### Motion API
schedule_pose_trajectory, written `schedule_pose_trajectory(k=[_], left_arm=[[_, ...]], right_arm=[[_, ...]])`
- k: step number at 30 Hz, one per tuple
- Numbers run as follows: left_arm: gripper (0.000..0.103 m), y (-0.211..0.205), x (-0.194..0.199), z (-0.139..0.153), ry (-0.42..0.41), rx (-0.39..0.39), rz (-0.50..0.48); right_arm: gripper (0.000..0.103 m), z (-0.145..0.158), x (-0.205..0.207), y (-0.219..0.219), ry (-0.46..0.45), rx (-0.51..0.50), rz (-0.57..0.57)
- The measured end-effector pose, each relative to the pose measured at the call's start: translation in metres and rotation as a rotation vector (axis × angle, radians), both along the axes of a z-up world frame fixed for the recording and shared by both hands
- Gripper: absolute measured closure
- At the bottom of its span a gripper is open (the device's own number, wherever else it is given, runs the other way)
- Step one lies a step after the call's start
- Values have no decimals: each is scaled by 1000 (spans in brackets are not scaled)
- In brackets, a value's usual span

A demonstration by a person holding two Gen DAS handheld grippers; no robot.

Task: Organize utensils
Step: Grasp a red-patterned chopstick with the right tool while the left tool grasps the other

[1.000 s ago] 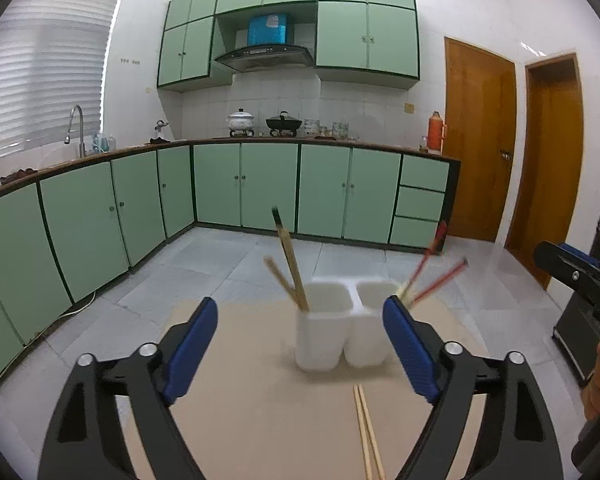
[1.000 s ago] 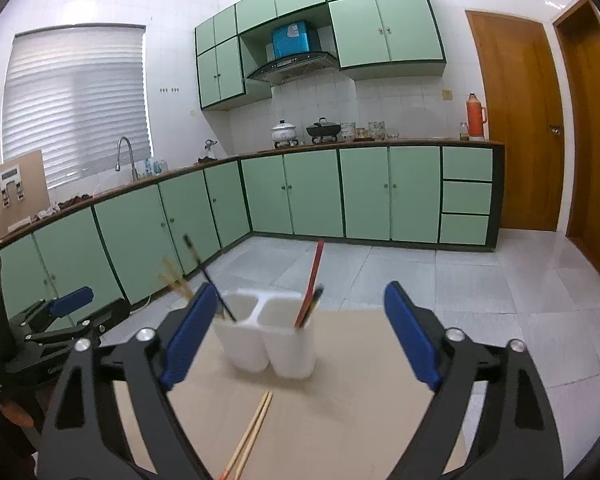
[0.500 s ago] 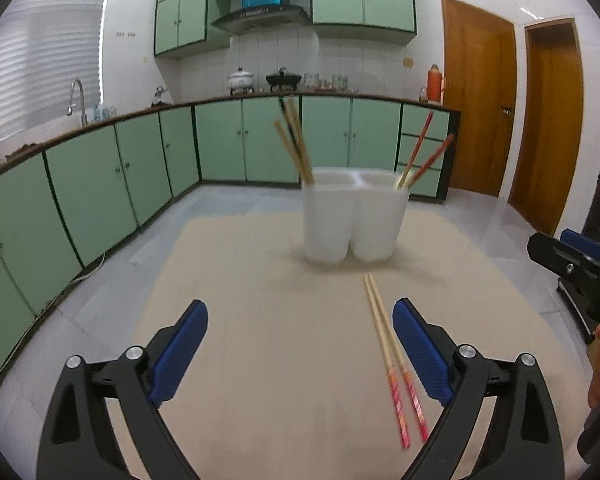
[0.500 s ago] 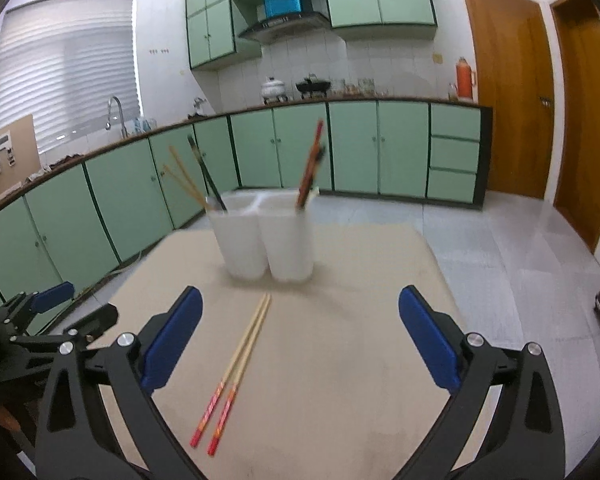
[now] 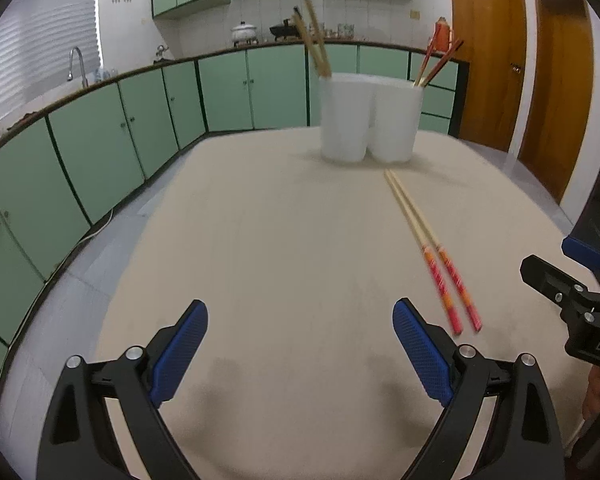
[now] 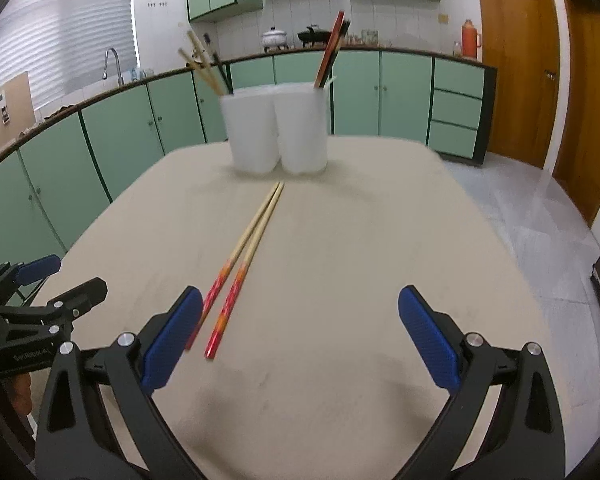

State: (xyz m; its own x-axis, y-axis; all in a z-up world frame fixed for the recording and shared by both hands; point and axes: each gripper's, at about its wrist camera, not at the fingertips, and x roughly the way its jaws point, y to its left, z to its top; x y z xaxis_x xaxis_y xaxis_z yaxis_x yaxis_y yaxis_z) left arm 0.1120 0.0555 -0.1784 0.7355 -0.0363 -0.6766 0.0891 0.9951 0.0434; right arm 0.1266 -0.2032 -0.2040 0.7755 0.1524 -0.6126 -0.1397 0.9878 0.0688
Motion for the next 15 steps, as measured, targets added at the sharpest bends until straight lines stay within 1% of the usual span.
schedule_pose_trajectory(k=[1, 3, 5, 8, 11, 14, 15], left_arm=[[11, 2, -3, -3, 8, -1, 5], [11, 5, -6, -7, 14, -7, 9], [11, 6, -9, -8, 13, -8, 8], [11, 7, -11, -8, 12, -3, 9], [11, 10, -9, -8, 14, -8, 15], [11, 13, -11, -7, 7, -16, 22], [11, 15, -12, -7, 5, -18, 22]], right_arm=[[18, -4, -2, 3, 4, 0, -2], [34, -11, -5, 11, 13, -17, -3], [34, -18, -6, 15, 32, -26, -2], [40, -22, -7, 17, 45, -23, 0], [43, -21, -11, 27, 33, -40, 26], [51, -21, -10, 34, 36, -63, 41], [56, -23, -10, 36, 47, -66, 50]])
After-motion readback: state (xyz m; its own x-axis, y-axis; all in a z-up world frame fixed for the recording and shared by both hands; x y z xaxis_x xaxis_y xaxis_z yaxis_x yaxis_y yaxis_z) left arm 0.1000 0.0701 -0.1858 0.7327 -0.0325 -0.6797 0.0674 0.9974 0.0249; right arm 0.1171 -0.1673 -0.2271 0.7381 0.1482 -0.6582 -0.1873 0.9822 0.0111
